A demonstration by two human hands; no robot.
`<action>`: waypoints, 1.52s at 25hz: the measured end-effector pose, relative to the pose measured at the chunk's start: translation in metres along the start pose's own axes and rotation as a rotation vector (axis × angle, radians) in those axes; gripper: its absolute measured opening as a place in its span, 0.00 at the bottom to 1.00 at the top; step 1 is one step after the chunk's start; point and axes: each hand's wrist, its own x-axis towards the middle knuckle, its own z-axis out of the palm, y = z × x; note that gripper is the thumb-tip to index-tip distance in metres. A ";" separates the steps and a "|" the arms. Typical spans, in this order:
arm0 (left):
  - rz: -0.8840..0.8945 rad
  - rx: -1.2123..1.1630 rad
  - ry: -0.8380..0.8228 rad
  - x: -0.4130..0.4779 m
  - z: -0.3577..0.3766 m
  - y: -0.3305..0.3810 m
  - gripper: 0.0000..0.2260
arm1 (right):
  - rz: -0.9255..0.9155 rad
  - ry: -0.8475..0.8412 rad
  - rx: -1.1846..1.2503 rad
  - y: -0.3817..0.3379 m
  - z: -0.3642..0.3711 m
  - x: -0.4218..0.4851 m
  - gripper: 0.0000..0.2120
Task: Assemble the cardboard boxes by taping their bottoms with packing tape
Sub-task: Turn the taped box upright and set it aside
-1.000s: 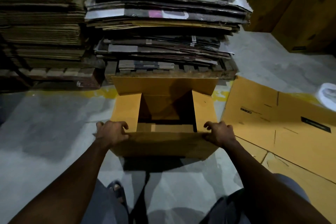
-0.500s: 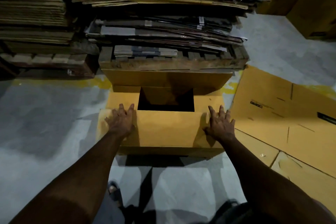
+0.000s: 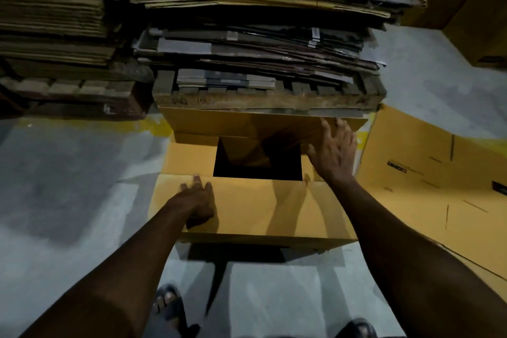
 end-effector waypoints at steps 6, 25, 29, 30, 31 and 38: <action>0.022 0.010 0.012 -0.001 0.000 -0.001 0.35 | -0.126 -0.099 -0.178 -0.028 0.007 0.033 0.29; 0.062 0.186 0.290 0.011 0.024 -0.049 0.50 | 0.337 -0.361 -0.045 -0.019 0.077 -0.056 0.23; -0.108 0.120 0.371 0.019 0.016 -0.122 0.45 | 0.038 -0.336 0.028 -0.105 0.097 -0.033 0.22; -0.138 0.087 0.389 0.021 0.014 -0.142 0.44 | -0.033 -0.340 0.034 -0.134 0.104 -0.025 0.22; -0.166 0.058 0.409 0.024 0.013 -0.161 0.41 | -0.101 -0.344 0.044 -0.166 0.112 -0.017 0.23; -0.337 -0.059 0.421 0.050 0.037 -0.317 0.36 | -0.596 -0.355 0.046 -0.387 0.178 0.015 0.23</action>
